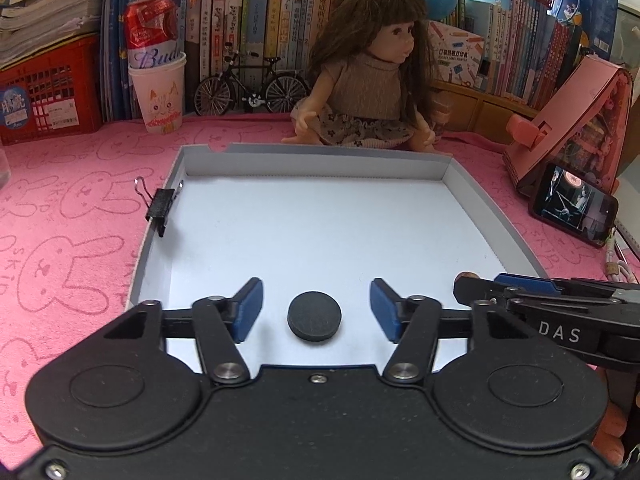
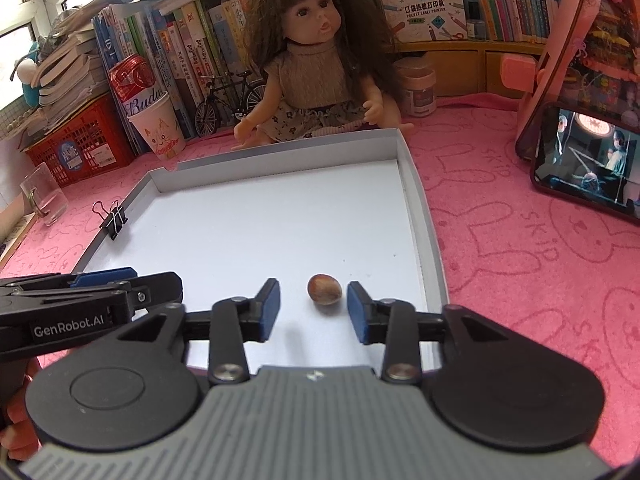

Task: Organize rigid objects
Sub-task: 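Open the left tool on the puck while the right tool releases the hazelnut, then lift both open tools out of the tray back toward the objects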

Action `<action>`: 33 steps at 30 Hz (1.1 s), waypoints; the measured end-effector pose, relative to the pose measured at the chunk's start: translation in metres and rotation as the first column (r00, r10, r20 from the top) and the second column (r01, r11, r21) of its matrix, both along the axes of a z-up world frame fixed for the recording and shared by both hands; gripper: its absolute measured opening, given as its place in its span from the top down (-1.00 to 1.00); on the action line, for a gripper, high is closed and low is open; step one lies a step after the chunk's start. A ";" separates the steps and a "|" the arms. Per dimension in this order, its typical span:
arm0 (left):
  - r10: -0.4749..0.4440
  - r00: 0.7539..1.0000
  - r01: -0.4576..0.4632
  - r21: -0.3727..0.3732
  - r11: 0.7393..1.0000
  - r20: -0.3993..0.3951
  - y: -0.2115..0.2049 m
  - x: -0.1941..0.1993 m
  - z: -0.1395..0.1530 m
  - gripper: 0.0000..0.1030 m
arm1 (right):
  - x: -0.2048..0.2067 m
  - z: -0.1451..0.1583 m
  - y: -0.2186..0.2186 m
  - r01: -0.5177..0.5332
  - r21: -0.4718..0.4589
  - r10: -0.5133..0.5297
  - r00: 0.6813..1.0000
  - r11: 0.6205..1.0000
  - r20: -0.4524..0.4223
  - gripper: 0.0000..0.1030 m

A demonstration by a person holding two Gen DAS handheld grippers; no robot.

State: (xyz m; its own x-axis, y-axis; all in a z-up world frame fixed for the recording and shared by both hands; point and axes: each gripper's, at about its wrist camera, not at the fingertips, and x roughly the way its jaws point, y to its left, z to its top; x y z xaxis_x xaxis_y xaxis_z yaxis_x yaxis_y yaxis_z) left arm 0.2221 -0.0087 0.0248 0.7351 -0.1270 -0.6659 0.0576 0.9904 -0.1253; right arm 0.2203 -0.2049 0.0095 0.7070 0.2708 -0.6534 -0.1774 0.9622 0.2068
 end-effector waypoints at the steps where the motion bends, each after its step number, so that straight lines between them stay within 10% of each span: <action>1: 0.004 1.000 -0.004 0.001 1.000 0.009 0.000 -0.002 0.002 -0.28 | -0.002 0.002 0.000 -0.003 -0.002 0.003 1.000 1.000 0.007 -0.24; 9: 0.004 0.997 -0.004 0.002 1.000 0.073 0.002 -0.024 0.018 -0.61 | -0.019 0.012 -0.005 -0.001 -0.008 0.002 0.998 1.000 0.056 -0.61; 33: -0.003 0.988 0.009 -0.037 0.999 0.157 0.015 -0.108 0.033 -0.66 | -0.088 0.035 -0.012 0.006 -0.028 0.000 0.980 1.000 0.199 -0.98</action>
